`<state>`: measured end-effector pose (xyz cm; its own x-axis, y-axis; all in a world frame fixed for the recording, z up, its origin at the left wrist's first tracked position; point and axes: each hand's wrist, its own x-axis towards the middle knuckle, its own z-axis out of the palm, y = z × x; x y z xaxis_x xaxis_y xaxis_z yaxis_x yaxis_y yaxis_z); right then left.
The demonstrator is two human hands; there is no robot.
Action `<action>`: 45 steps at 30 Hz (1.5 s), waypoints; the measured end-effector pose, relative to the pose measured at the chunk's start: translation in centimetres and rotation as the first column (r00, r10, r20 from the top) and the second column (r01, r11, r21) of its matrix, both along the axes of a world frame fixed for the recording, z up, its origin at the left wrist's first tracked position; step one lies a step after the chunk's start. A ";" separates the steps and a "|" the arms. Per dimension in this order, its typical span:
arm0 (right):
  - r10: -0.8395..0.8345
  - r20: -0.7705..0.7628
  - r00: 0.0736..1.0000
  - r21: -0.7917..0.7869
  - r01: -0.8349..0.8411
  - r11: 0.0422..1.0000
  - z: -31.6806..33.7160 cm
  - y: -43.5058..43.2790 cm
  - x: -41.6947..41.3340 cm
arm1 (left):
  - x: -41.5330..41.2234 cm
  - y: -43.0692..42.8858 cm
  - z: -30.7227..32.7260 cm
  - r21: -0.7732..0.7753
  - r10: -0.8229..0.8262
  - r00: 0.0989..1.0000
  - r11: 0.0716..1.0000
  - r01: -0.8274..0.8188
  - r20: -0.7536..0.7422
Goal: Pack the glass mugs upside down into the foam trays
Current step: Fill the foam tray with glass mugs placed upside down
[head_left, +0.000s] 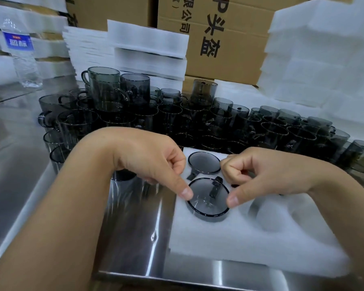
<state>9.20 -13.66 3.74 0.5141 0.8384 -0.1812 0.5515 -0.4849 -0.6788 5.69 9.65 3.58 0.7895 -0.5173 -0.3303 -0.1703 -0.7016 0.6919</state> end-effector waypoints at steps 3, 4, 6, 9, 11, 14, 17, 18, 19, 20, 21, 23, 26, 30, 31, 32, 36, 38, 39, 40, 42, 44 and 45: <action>-0.009 0.049 0.999 -0.073 0.013 0.997 0.4 0.3 -0.2 | 0.2 -0.4 -0.1 0.084 0.042 0.999 0.996 -0.042 -0.004; -0.012 0.060 0.998 -0.096 0.017 0.995 0.6 0.3 -0.3 | 0.2 -0.5 -0.1 0.093 0.053 0.999 0.994 -0.052 -0.006; -0.010 0.081 0.997 -0.134 0.021 0.991 0.9 0.4 -0.3 | 0.2 -0.5 -0.2 0.105 0.059 0.998 0.993 -0.058 -0.011; 0.002 0.040 0.999 -0.114 0.003 0.993 1.0 0.4 -0.3 | 0.2 -0.5 -0.3 0.119 0.055 0.998 0.992 -0.051 -0.029; 0.020 -0.007 1.000 -0.062 -0.020 0.998 0.9 0.2 -0.4 | 0.2 -0.7 -0.3 0.117 0.083 0.996 0.990 -0.079 -0.036; 0.050 -0.019 0.999 -0.036 -0.051 0.998 0.8 0.1 -0.5 | 0.4 -1.0 -0.3 0.125 0.117 0.993 0.986 -0.115 -0.007; 0.041 -0.008 0.999 -0.059 -0.041 0.997 0.9 0.3 -0.4 | 0.8 -1.1 -0.3 0.124 0.124 0.992 0.984 -0.128 0.037; 0.031 -0.004 1.000 -0.075 -0.031 0.997 1.0 0.3 -0.4 | 0.9 -1.1 -0.3 0.112 0.123 0.991 0.986 -0.127 0.044; 0.020 0.003 1.000 -0.092 -0.020 0.996 1.1 0.5 -0.4 | 1.0 -1.1 -0.3 0.094 0.116 0.992 0.988 -0.121 0.055; 0.011 0.015 1.000 -0.111 -0.009 0.994 1.2 0.5 -0.4 | 1.2 -1.0 -0.3 0.072 0.104 0.992 0.991 -0.109 0.073; 0.004 0.029 1.000 -0.128 0.000 0.992 1.3 0.6 -0.4 | 1.2 -1.0 -0.3 0.047 0.089 0.991 0.994 -0.094 0.096; -0.004 0.046 0.999 -0.141 0.011 0.990 1.4 0.6 -0.5 | 1.3 -0.9 -0.3 0.002 0.070 0.989 0.997 -0.071 0.128; 0.004 0.036 0.999 -0.126 0.001 0.992 1.3 0.7 -0.6 | 1.1 -0.8 -0.3 -0.023 0.063 0.984 0.998 -0.060 0.166; 0.048 0.051 0.998 -0.135 -0.040 0.990 1.3 0.4 -0.5 | 1.2 -1.8 -0.5 -0.311 0.166 0.941 0.948 -0.070 0.295; 0.057 0.065 0.996 -0.147 -0.047 0.988 1.4 0.5 -0.4 | 1.4 -2.5 -0.7 -0.421 0.222 0.915 0.905 -0.065 0.336; 0.061 0.078 0.995 -0.159 -0.049 0.986 1.5 0.5 -0.4 | 1.7 -3.3 -1.1 -0.511 0.286 0.881 0.857 -0.058 0.378; 0.057 0.092 0.994 -0.161 -0.042 0.986 1.5 0.4 -0.3 | 2.7 -5.9 -3.5 -0.607 0.443 0.765 0.790 -0.087 0.468; 0.051 0.085 0.995 -0.140 -0.039 0.989 1.2 0.3 -0.4 | 3.1 -6.3 -4.3 -0.605 0.443 0.774 0.790 -0.098 0.453; 0.044 0.085 0.995 -0.124 -0.033 0.992 1.1 0.2 -0.5 | 3.3 -6.2 -4.4 -0.601 0.436 0.781 0.793 -0.098 0.448; 0.033 0.085 0.996 -0.109 -0.023 0.994 0.9 0.1 -0.5 | 3.4 -6.2 -4.5 -0.598 0.430 0.785 0.796 -0.097 0.446; 0.017 0.079 0.997 -0.104 -0.008 0.995 0.8 0.0 -0.7 | 3.4 -6.1 -4.4 -0.599 0.424 0.795 0.795 -0.096 0.435; 0.030 0.097 0.995 -0.147 -0.015 0.989 1.1 -0.2 -1.0 | 3.4 -6.1 -4.4 -0.598 0.427 0.798 0.795 -0.107 0.425; 0.039 0.134 0.990 -0.161 -0.017 0.987 1.5 -0.1 -1.1 | 3.4 -6.2 -4.4 -0.593 0.430 0.797 0.797 -0.114 0.424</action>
